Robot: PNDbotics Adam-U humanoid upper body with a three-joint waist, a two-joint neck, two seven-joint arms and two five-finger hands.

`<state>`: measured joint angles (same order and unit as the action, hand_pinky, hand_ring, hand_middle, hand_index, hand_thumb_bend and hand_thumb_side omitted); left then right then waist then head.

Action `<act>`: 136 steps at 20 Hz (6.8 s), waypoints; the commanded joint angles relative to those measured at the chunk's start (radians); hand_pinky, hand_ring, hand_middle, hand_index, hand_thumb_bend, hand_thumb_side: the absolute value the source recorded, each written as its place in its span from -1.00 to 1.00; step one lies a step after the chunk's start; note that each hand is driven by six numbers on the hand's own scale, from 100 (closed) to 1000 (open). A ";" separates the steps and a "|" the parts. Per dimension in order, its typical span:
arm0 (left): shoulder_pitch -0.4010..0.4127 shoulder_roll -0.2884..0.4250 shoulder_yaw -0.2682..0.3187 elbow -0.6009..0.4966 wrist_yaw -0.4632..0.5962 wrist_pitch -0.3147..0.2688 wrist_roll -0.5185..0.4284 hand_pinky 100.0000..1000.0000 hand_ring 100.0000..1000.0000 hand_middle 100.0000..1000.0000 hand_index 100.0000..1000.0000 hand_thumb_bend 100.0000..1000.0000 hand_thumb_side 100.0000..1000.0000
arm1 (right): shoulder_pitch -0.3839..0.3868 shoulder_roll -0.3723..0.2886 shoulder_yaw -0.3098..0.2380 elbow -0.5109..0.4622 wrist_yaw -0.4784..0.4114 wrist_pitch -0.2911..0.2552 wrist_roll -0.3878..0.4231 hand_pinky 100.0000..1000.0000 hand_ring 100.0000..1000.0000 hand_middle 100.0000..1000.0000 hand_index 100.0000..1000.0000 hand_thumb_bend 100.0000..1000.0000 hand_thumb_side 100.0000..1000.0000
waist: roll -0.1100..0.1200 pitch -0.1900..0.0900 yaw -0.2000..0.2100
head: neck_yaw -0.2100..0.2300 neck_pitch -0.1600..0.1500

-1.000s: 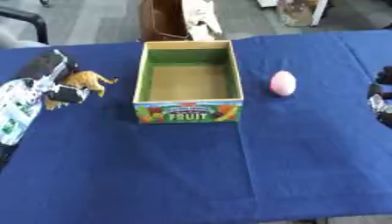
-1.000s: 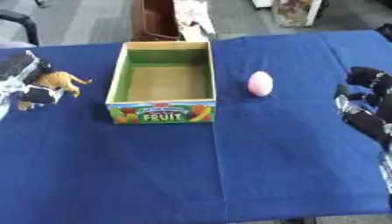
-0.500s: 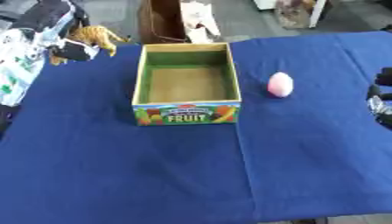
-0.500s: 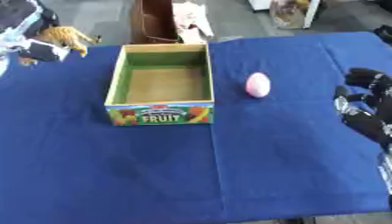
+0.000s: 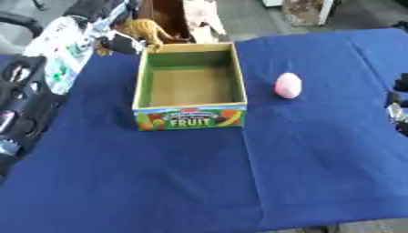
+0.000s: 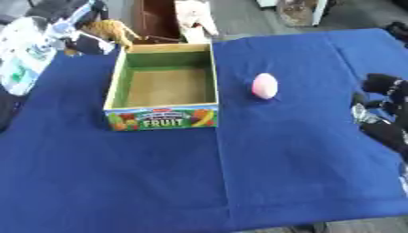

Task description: Pick up objects on the table and place them in the box.

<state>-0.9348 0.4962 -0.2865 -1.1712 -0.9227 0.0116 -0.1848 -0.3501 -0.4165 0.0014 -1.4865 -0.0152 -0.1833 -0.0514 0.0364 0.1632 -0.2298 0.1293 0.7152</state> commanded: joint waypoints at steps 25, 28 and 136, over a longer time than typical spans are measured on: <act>0.023 -0.084 -0.045 0.113 -0.090 -0.117 -0.131 0.12 -0.05 -0.10 0.22 0.38 -0.64 | -0.018 -0.002 -0.003 -0.010 0.002 -0.002 0.014 0.09 0.49 0.32 0.52 -0.87 -1.00 | -0.002 -0.004 -0.009 | -0.001 -0.022; 0.028 -0.078 -0.025 0.099 -0.054 -0.106 -0.137 0.27 0.16 0.14 0.44 0.62 -0.75 | -0.018 -0.002 -0.003 -0.010 0.003 -0.002 0.017 0.09 0.49 0.32 0.52 -0.87 -1.00 | -0.002 -0.004 -0.007 | -0.003 -0.023; 0.596 -0.018 0.281 -0.652 0.818 0.129 0.234 0.04 -0.07 -0.01 0.36 0.57 -1.00 | -0.620 0.065 0.066 0.672 0.498 -0.108 -0.162 -0.60 -0.54 -0.64 -0.40 -1.00 -1.00 | -0.006 -0.014 0.202 | -0.117 0.003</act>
<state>-0.3323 0.4652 -0.0155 -1.8100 -0.1071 0.1434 0.0477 -0.9426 -0.3414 0.0596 -0.7622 0.5084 -0.2876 -0.2282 0.0319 0.1678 -0.0290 0.0144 0.7129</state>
